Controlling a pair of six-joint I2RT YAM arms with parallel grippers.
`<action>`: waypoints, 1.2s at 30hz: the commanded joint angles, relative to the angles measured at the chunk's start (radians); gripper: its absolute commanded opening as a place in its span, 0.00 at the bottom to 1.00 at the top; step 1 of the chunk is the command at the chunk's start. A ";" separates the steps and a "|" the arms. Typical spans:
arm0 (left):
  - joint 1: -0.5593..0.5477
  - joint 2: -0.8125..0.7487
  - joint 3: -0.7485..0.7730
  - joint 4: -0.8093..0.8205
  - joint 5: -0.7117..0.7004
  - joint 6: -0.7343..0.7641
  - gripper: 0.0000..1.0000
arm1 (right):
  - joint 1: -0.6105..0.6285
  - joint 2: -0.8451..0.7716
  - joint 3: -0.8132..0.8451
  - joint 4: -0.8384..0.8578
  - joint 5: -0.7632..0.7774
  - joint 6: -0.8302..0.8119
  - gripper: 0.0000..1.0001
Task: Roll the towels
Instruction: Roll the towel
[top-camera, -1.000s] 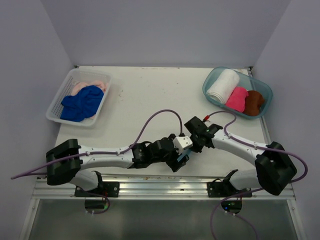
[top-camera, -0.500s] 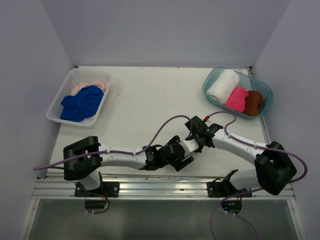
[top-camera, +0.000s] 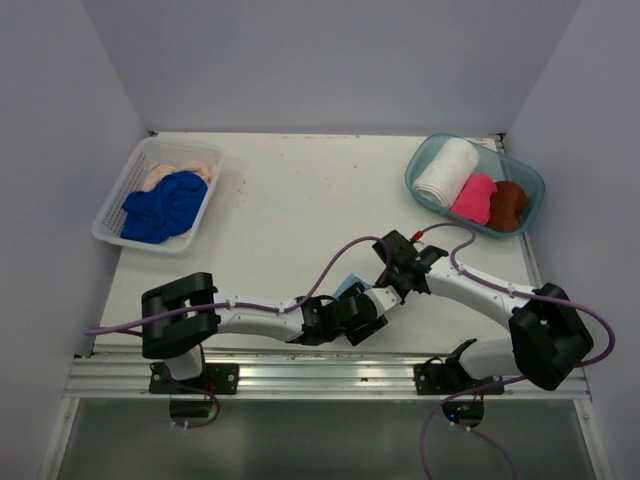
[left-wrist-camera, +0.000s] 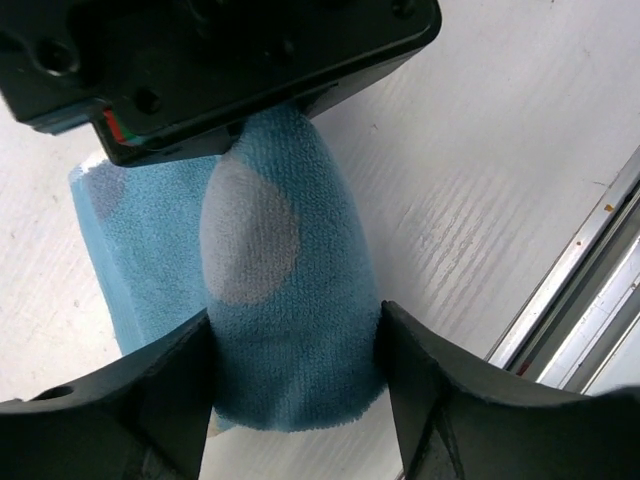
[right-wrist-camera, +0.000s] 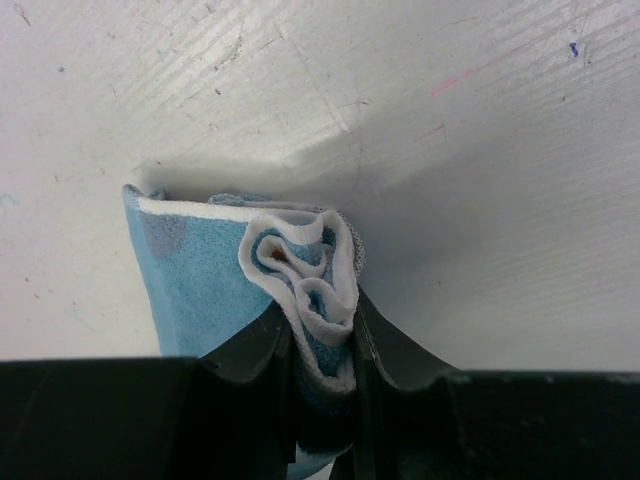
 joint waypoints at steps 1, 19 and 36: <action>-0.020 0.030 0.039 -0.034 -0.007 -0.058 0.65 | -0.006 -0.006 0.010 -0.013 0.004 0.037 0.00; 0.095 -0.062 -0.025 0.001 0.273 -0.241 0.00 | -0.006 -0.082 -0.079 0.048 0.011 0.123 0.00; 0.325 -0.114 -0.323 0.383 0.707 -0.445 0.00 | -0.008 -0.325 -0.233 0.297 -0.034 -0.029 0.62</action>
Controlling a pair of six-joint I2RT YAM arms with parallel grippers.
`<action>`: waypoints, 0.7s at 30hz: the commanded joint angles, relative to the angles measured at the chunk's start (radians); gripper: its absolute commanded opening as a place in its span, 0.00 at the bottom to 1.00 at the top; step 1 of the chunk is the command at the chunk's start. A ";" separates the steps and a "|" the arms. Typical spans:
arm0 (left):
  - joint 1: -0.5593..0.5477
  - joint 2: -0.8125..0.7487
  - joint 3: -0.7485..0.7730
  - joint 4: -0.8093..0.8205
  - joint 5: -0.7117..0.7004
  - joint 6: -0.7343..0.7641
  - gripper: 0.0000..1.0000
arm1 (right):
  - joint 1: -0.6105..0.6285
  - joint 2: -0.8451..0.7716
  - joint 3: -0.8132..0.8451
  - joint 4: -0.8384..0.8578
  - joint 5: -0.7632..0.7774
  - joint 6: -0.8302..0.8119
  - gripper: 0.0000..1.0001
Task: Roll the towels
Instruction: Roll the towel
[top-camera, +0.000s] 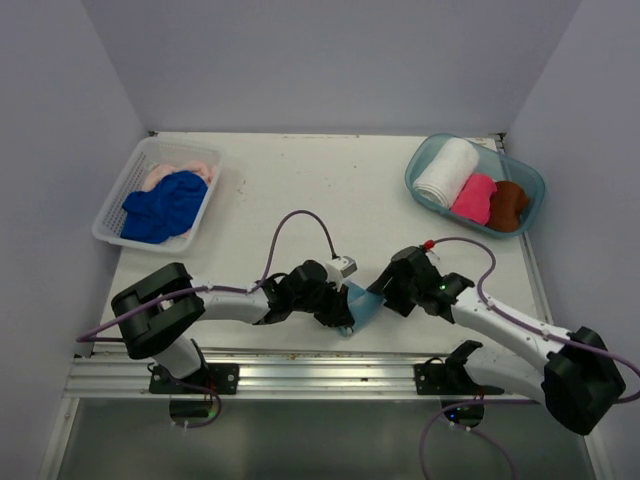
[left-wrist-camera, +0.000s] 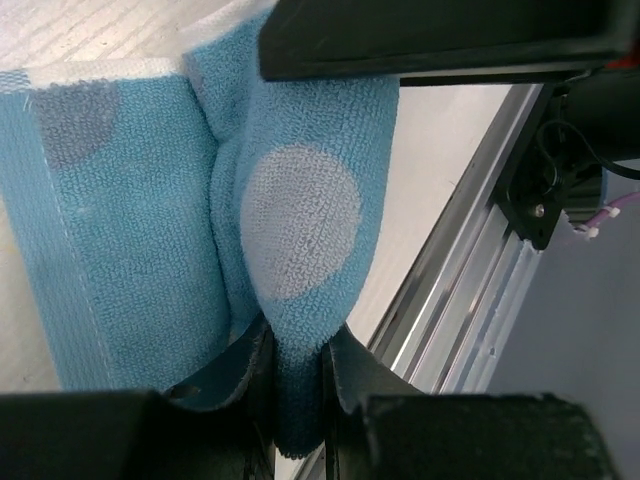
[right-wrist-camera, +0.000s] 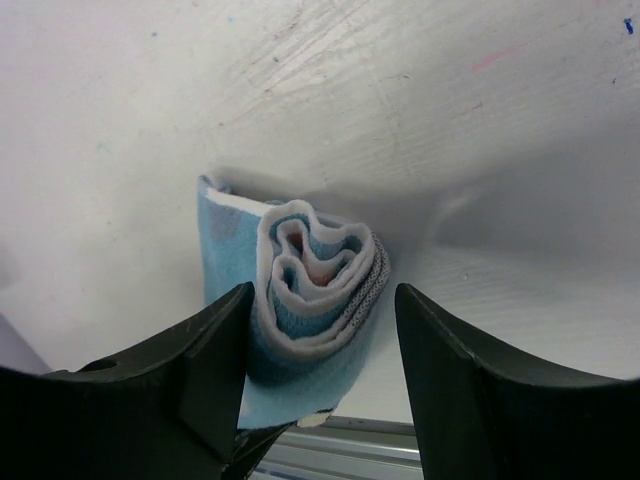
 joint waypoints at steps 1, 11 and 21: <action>0.031 -0.011 -0.052 0.085 0.099 -0.077 0.00 | -0.007 -0.122 -0.058 0.117 0.020 -0.058 0.63; 0.102 0.001 -0.146 0.220 0.197 -0.163 0.00 | -0.004 -0.320 -0.225 0.318 -0.066 -0.164 0.66; 0.132 0.030 -0.178 0.309 0.248 -0.205 0.00 | 0.061 -0.121 -0.277 0.577 -0.137 -0.130 0.71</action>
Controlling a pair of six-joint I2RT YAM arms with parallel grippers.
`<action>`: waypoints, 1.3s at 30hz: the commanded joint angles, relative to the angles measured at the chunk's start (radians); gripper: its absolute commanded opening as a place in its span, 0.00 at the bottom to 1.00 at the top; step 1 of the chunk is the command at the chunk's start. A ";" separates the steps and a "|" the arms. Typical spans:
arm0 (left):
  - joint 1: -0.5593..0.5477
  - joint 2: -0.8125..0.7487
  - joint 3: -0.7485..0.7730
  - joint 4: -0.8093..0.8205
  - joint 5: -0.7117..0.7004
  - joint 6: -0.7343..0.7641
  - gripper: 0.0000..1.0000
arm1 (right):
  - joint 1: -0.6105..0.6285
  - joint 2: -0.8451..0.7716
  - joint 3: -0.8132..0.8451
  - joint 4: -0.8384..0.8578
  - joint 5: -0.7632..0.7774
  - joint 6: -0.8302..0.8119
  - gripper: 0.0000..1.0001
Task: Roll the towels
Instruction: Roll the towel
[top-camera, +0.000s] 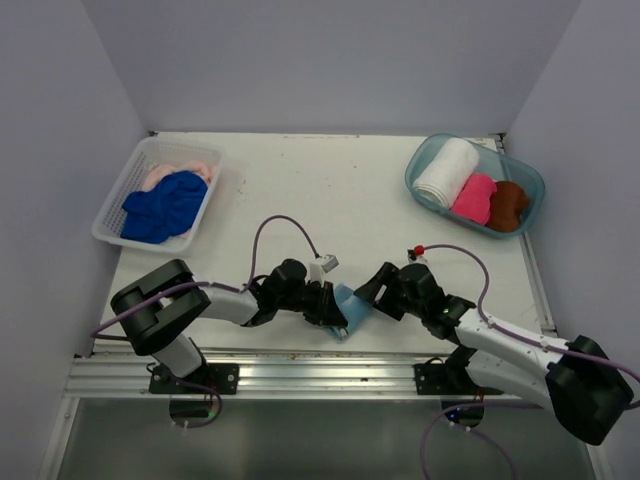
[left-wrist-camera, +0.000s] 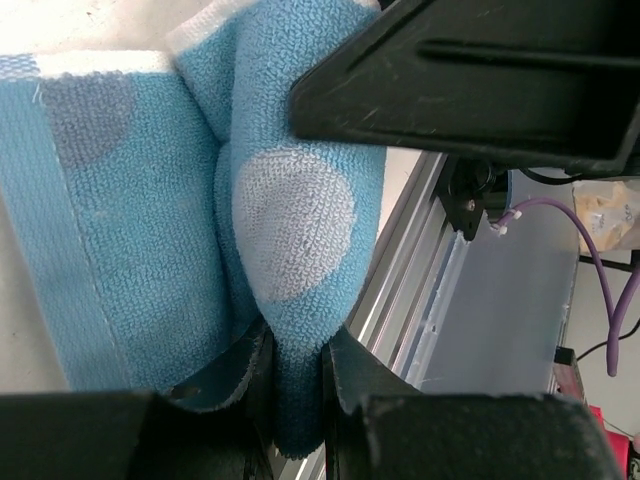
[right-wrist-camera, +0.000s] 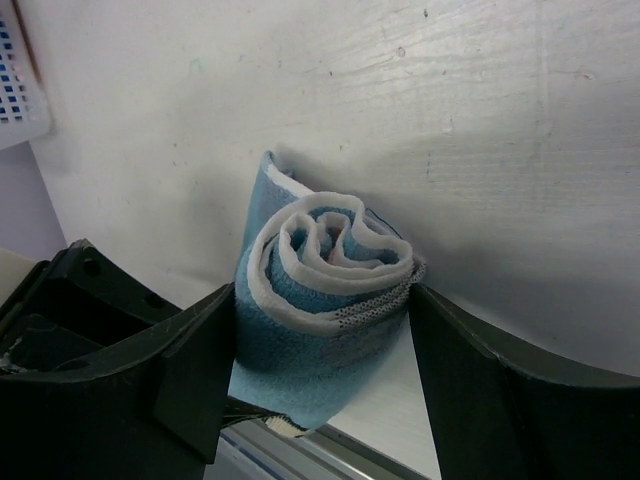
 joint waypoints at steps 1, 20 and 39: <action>0.007 0.022 -0.016 0.037 0.032 -0.019 0.00 | 0.022 0.055 -0.021 0.181 -0.056 0.028 0.71; 0.046 0.026 -0.050 0.080 0.044 -0.043 0.00 | 0.094 0.246 0.014 0.120 -0.010 0.208 0.40; 0.119 -0.283 0.074 -0.443 -0.074 0.142 0.73 | 0.090 0.194 0.073 -0.043 0.110 0.105 0.04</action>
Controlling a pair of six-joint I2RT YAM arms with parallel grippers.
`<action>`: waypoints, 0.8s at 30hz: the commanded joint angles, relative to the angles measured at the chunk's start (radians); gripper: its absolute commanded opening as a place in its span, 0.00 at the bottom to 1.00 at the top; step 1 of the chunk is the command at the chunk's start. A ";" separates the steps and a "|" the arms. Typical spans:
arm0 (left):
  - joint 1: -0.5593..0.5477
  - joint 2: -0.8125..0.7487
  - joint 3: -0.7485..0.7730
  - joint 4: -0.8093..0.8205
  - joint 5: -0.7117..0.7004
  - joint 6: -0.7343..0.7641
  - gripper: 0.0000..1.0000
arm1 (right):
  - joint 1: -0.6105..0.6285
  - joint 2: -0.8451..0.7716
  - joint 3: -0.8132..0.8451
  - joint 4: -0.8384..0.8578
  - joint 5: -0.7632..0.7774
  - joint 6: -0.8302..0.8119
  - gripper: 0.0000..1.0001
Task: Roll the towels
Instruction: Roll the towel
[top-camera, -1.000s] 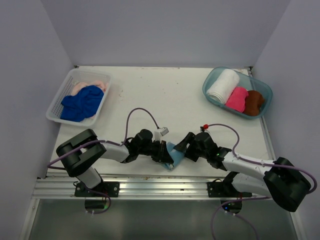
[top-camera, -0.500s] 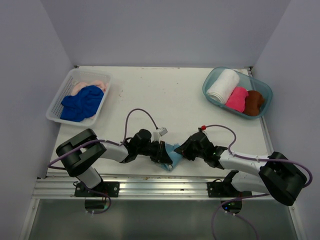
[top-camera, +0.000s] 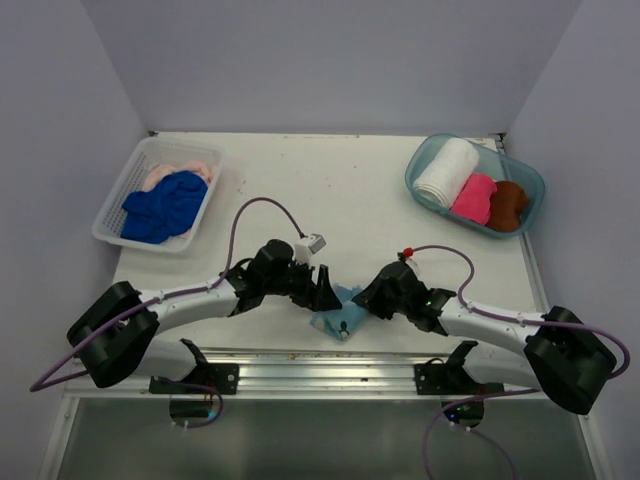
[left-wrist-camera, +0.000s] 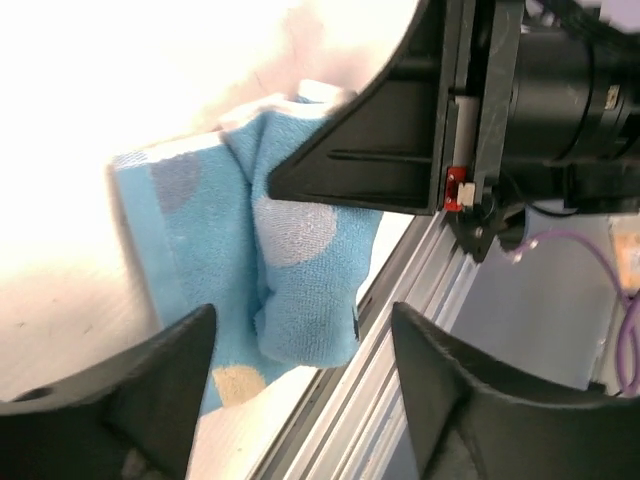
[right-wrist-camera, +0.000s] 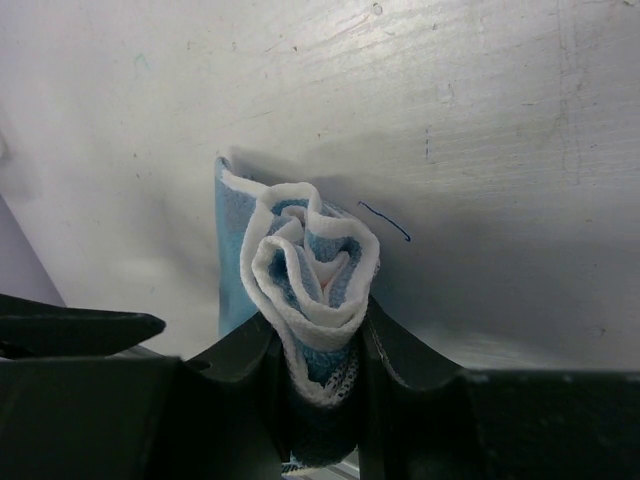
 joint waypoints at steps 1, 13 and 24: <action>0.034 -0.044 -0.029 -0.048 -0.015 0.013 0.68 | 0.002 -0.025 -0.007 -0.049 0.058 -0.039 0.04; 0.086 0.114 -0.098 0.123 0.144 -0.085 0.00 | 0.001 -0.052 -0.012 -0.026 0.053 -0.074 0.04; 0.084 0.272 0.015 -0.009 0.123 -0.006 0.00 | 0.001 -0.042 -0.007 0.011 0.018 -0.119 0.04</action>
